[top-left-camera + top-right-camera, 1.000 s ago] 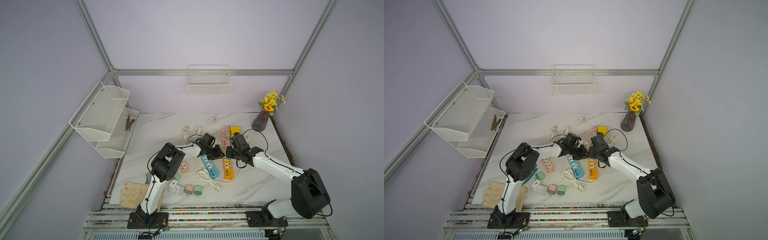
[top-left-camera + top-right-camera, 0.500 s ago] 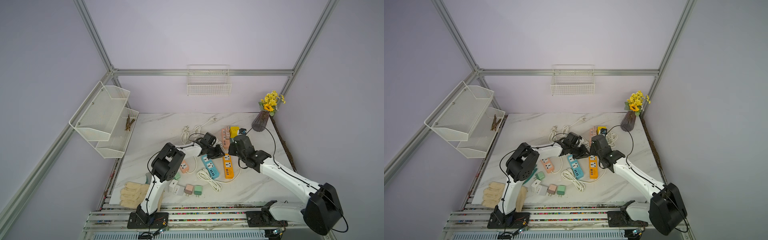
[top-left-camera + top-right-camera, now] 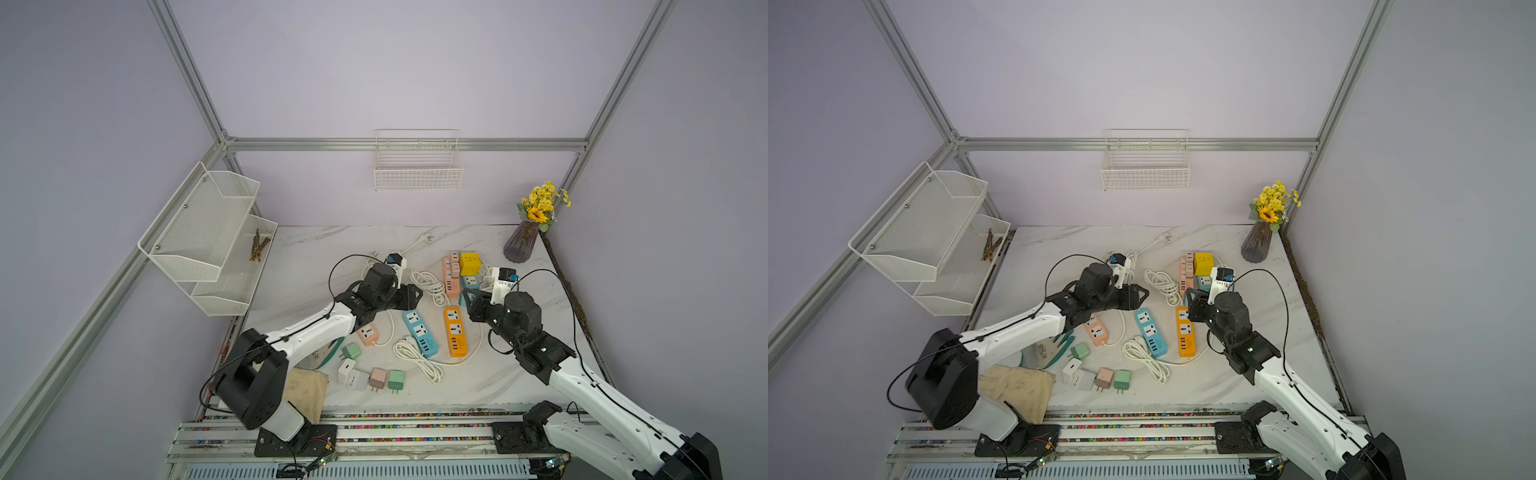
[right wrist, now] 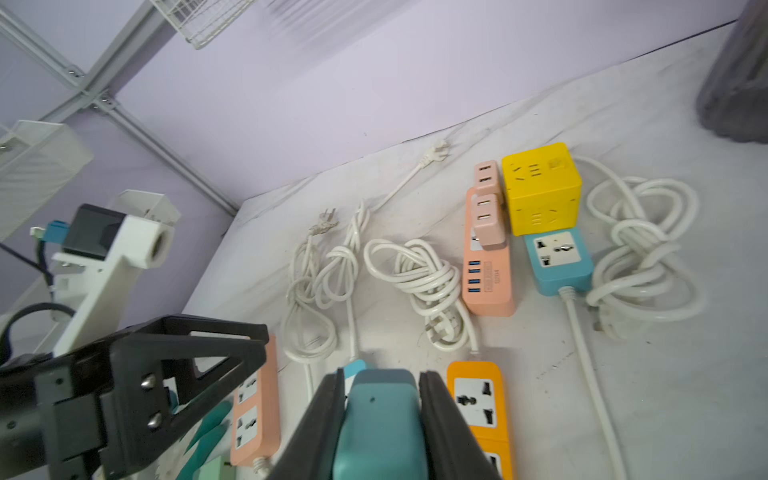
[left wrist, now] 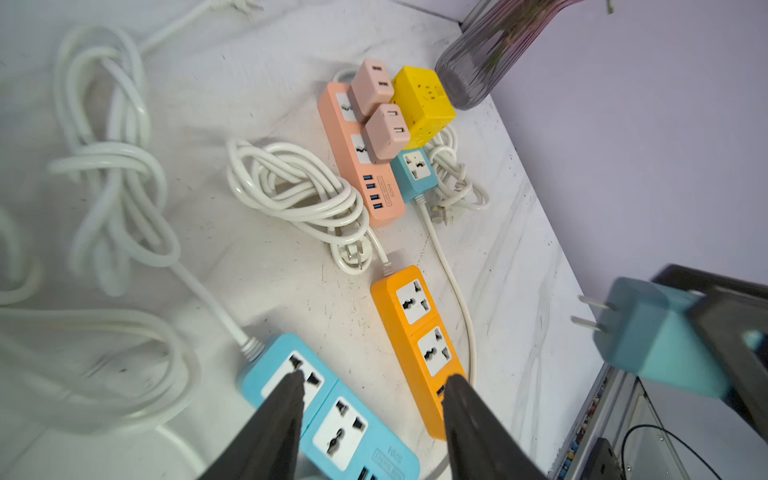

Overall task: Pull the plug off the socket
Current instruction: Place the plug at the center of the board.

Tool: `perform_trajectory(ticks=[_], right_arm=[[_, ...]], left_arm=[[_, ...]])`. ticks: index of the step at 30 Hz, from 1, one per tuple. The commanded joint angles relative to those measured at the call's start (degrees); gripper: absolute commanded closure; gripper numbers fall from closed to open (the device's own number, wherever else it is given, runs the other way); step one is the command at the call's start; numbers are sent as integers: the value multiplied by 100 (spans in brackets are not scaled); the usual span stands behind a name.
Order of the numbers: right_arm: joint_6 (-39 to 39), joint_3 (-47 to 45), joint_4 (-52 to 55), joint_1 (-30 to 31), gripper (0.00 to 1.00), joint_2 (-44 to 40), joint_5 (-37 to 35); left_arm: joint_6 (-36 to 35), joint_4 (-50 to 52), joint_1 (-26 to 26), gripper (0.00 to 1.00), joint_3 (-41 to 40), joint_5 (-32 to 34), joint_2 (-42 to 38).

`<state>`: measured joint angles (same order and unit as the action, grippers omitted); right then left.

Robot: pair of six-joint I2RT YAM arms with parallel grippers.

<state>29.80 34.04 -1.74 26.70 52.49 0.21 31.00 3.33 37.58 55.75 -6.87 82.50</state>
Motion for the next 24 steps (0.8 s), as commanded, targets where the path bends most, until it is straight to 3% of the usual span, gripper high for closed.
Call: perform_trajectory(ticks=[1,3,7,9,14,24], right_arm=[[211,-184,-1327,-46,73,204,1705],[463,-272,-1920,-47,74,498,2560],[936,-347,-3288,-26,74,1310,4046],[1236,-343,-3756,1,75,1734,4342],[1080,-113,-3630,327,75,2420,4314],[-131,825,-1665,1301,74,3068,3522]], left_arm=[[-549,-820,-5,34,-1033,978,-973],[-607,-1052,-28,28,-1588,1439,-1565],[-944,-1628,-144,0,-2546,2005,-2567],[-920,-1965,-259,0,-2890,2176,-2912],[-849,-2127,-369,1,-3201,2330,-3343],[-908,-1889,-410,1,-3222,2719,-3498]])
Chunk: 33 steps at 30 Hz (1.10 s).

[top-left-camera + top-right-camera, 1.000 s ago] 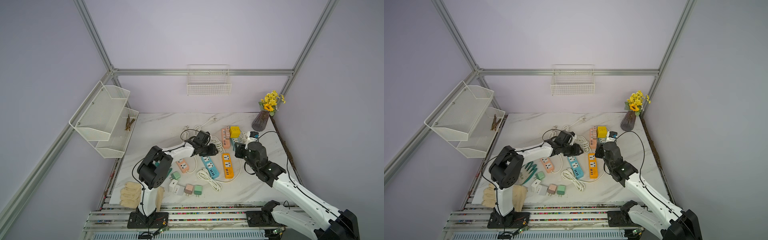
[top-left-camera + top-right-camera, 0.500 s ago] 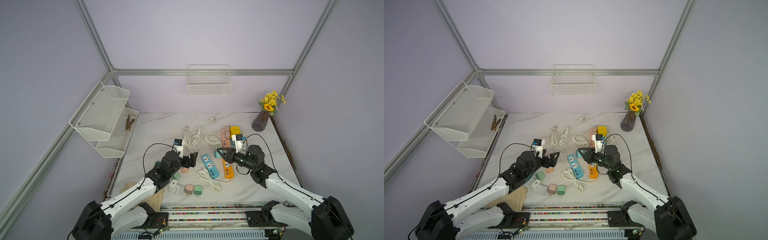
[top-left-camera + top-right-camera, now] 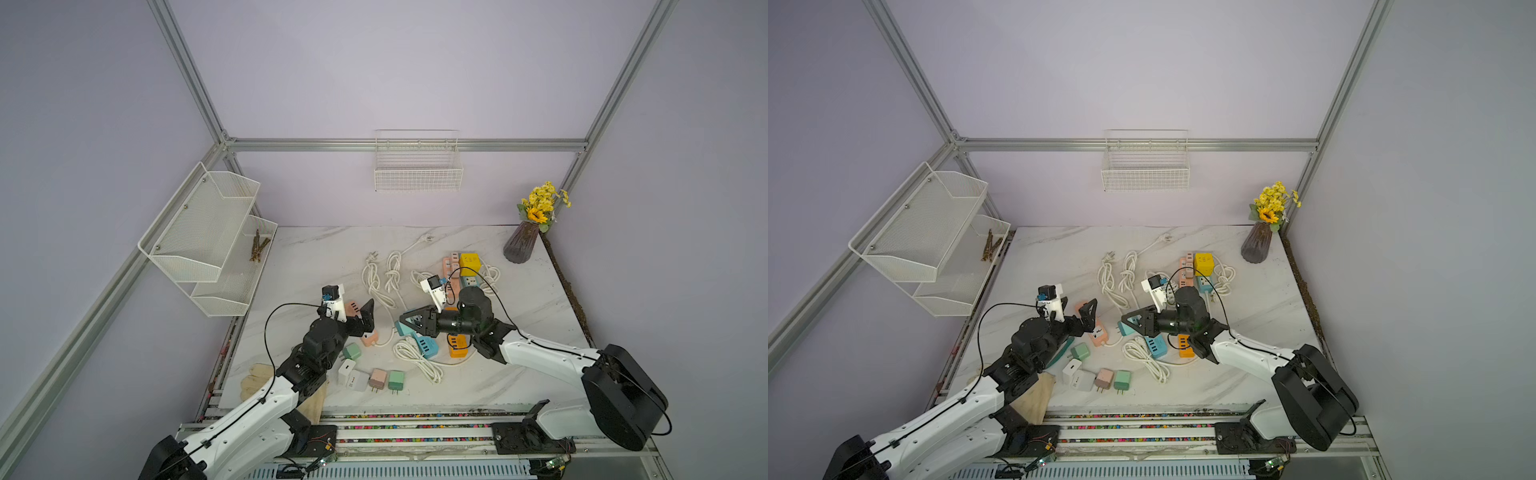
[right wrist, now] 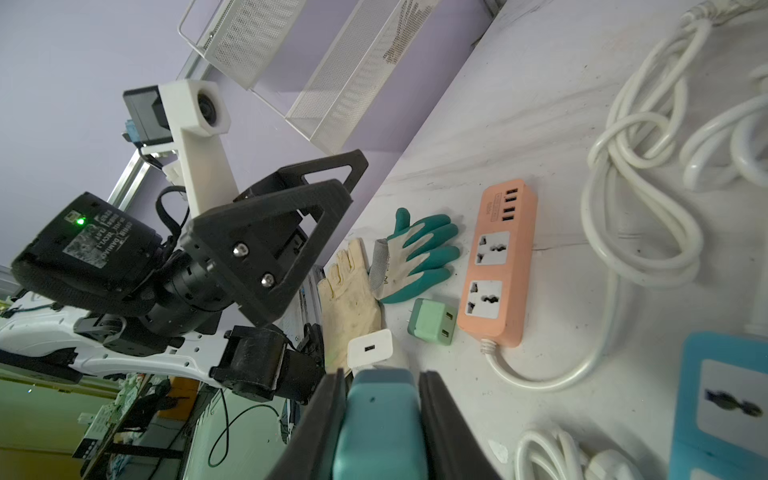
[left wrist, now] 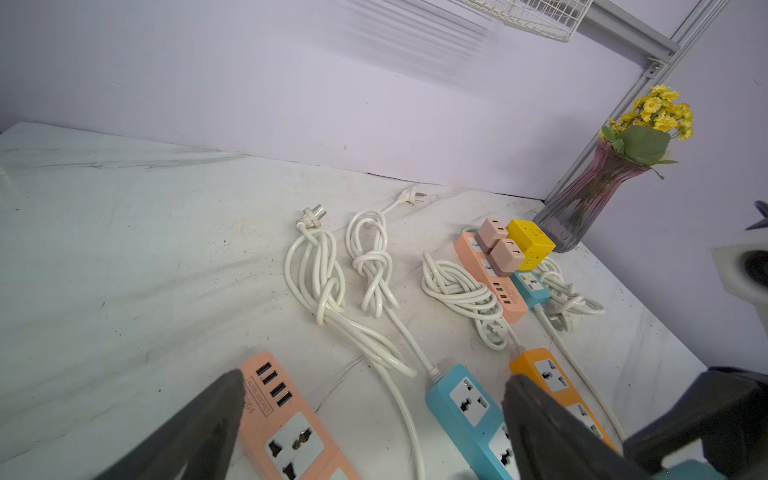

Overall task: Pull the plug off the socket
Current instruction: Place the plug at the center of the board.

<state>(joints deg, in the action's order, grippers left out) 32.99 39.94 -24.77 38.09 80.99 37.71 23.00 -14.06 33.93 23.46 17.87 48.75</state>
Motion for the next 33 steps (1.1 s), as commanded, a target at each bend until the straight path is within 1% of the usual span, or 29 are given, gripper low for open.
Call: perform_trajectory(ticks=[1,5,7,16,18,23,27,28,29,33], right_arm=[[-553,363,820,271,74,331,-282],[-995,833,1577,646,73,689,-655],[-1138,1041,1842,817,72,1051,-810],[-1328,1739,2426,1270,70,2106,-1189],[-1394,1926,2573,1360,66,2256,-1287],[-1418,2121,2904,1465,53,2503,-1629],[-1551,2187,3188,1524,37,2362,-2198],[-1608,2144,3227,1534,36,2223,-2359],[-1671,2089,3225,1535,29,2069,-2453],[-1976,1589,2979,1535,26,1129,-2925]], left_arm=[[-112,-157,-45,0,-19,289,-174],[-109,-237,-45,0,-137,417,-345],[-116,-290,-49,0,-182,445,-397],[-120,-344,-45,0,-208,437,-312],[-120,-354,-49,0,-202,435,-289],[-120,-354,-47,0,-197,431,-288],[-110,-354,-52,0,-197,413,-300],[-105,-351,-45,0,-202,413,-298],[-110,-354,-45,0,-195,406,-305],[-109,-364,-45,0,-203,364,-313]])
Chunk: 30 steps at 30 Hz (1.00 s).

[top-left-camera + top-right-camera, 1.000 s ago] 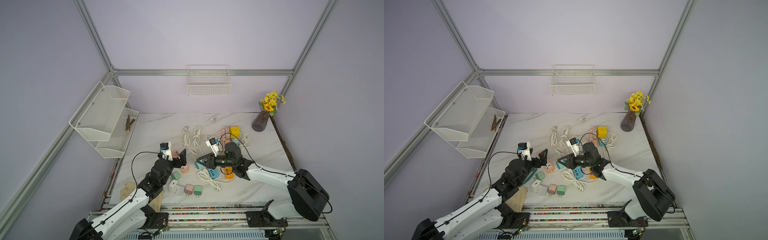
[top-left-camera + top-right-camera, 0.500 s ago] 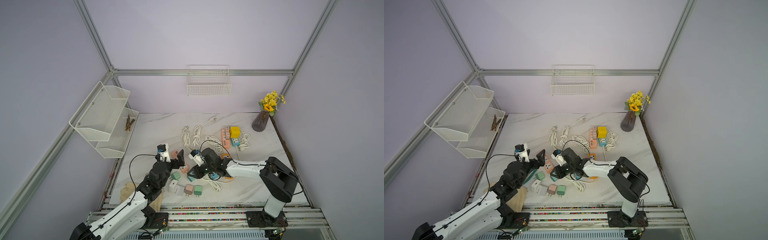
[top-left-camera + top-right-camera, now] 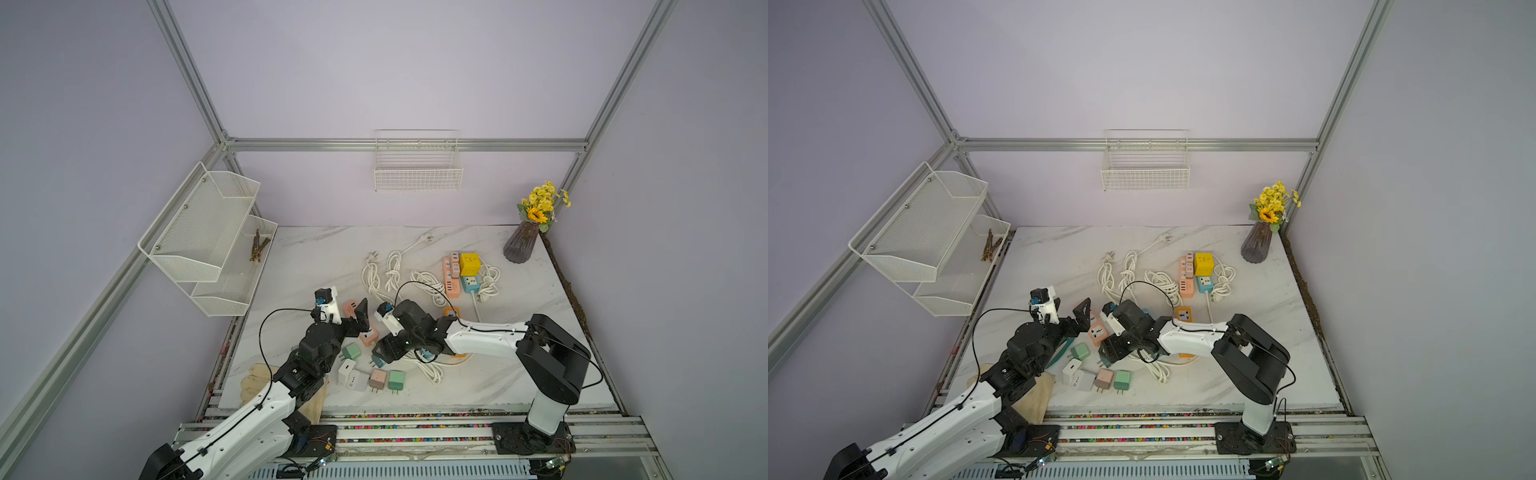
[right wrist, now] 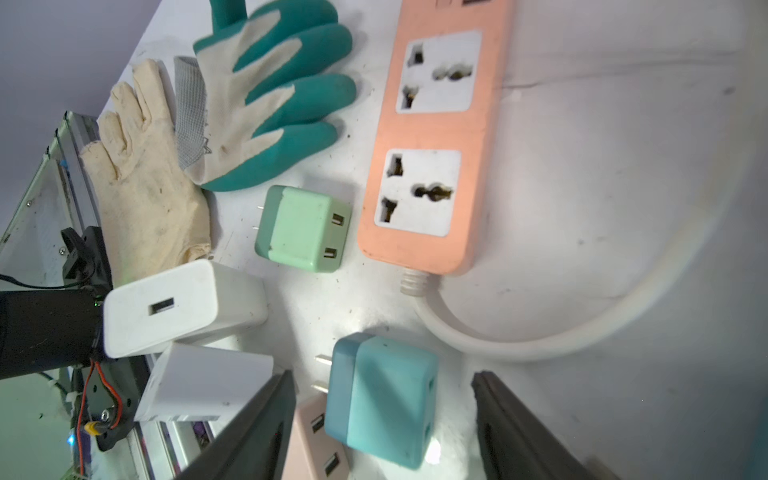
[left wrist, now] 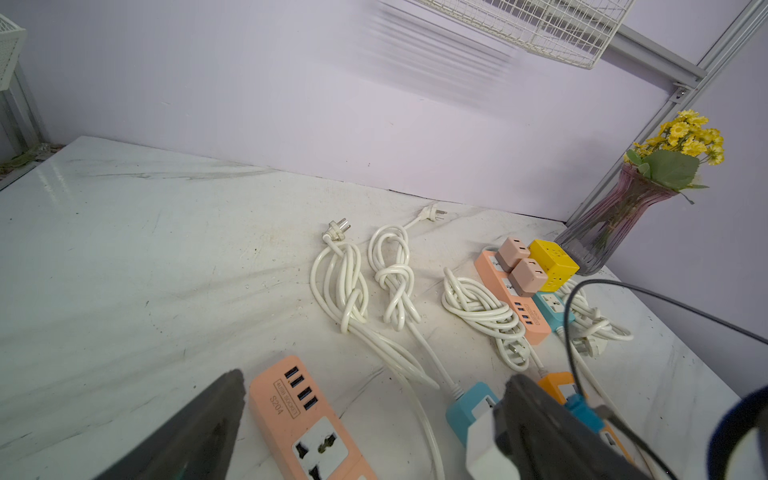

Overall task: Pull the plug off the socket
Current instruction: Place the plug at the center of the board, then move the socket to the center of the board.

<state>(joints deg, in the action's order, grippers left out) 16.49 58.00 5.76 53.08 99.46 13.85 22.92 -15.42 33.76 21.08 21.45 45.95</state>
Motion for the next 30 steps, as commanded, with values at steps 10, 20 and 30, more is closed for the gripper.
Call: perform_trajectory(ticks=[10,20,30], right_arm=[[-365,-2456,-2052,18,29,-4149,-2547],[463,-3087,-2264,-1144,27,-4884,-2506],[888,-2334,-1276,-2766,23,-3163,-1147]], left_arm=[[-59,-334,-32,0,63,-209,193],[-24,-365,-36,0,142,-419,484],[-111,-503,-31,0,235,-439,1002]])
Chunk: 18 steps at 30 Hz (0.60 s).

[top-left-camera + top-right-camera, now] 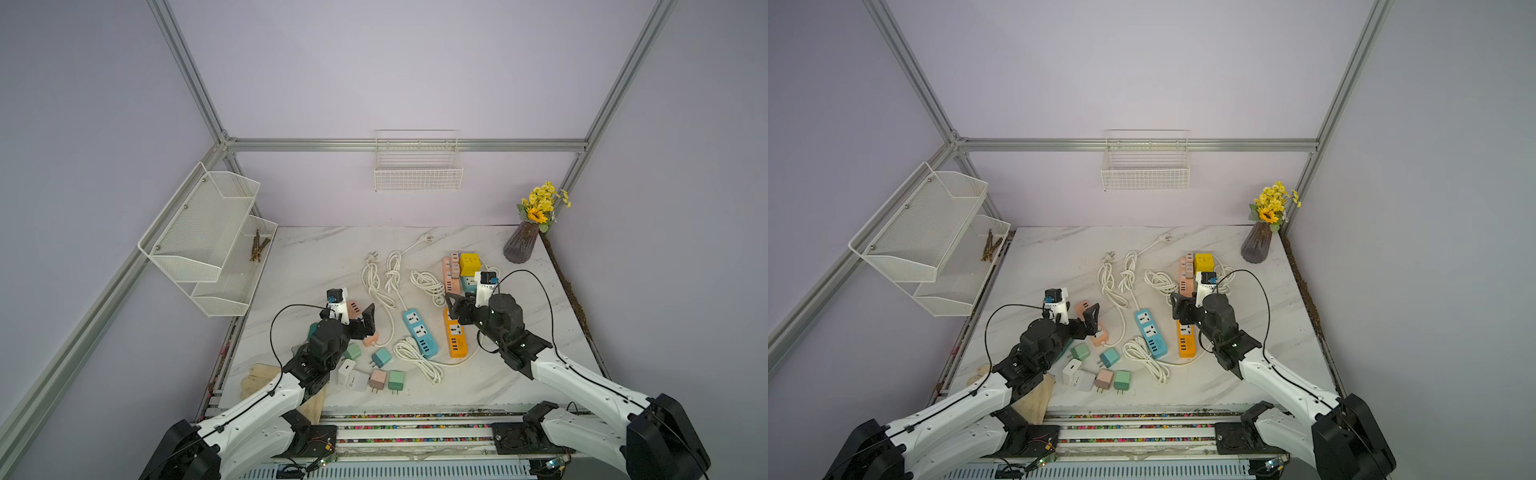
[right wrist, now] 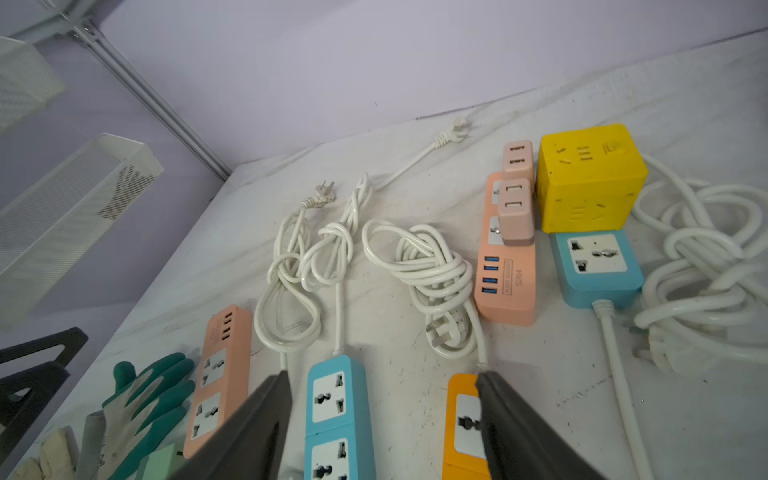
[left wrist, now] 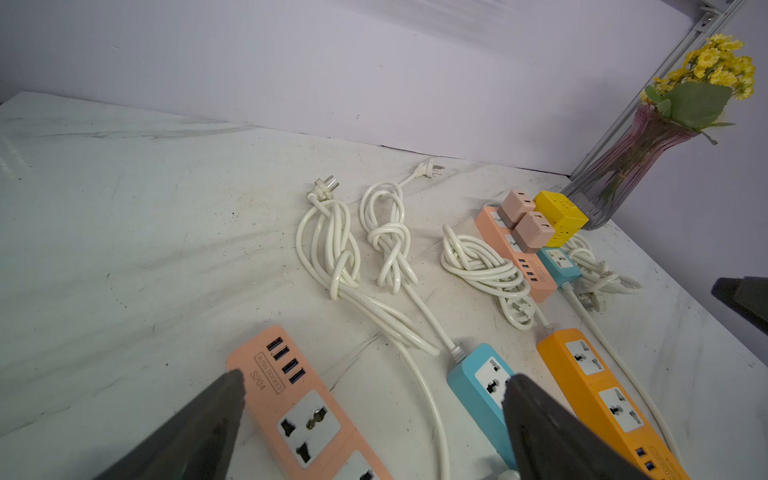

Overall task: Pull the plug off the socket
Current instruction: Move the socket to the center of the board.

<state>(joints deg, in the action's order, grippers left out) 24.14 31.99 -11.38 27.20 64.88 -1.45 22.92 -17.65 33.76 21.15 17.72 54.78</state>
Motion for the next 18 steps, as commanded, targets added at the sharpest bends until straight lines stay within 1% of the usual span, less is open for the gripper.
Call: perform_trajectory(ticks=[1,5,8,10,13,16,18], right_arm=[[88,398,547,-265,23,510,353],[-71,1090,1030,-417,21,1438,-6],[-151,1927,1735,-426,21,2275,-462],[-68,2583,2244,-435,20,3012,-896],[34,3417,2860,-444,21,3874,-1259],[-45,3922,3163,-461,22,4419,-1468],[-92,4070,3196,-485,22,4545,-1630]], left_arm=[[-143,-275,-36,0,261,-57,189],[-218,-179,-36,0,370,-18,313],[-226,-197,-36,0,369,-62,296],[-214,-197,-36,0,366,-100,265],[-217,-183,-36,0,364,-78,219],[-228,-144,-33,0,364,-32,144],[-235,-134,-42,0,339,-20,82]])
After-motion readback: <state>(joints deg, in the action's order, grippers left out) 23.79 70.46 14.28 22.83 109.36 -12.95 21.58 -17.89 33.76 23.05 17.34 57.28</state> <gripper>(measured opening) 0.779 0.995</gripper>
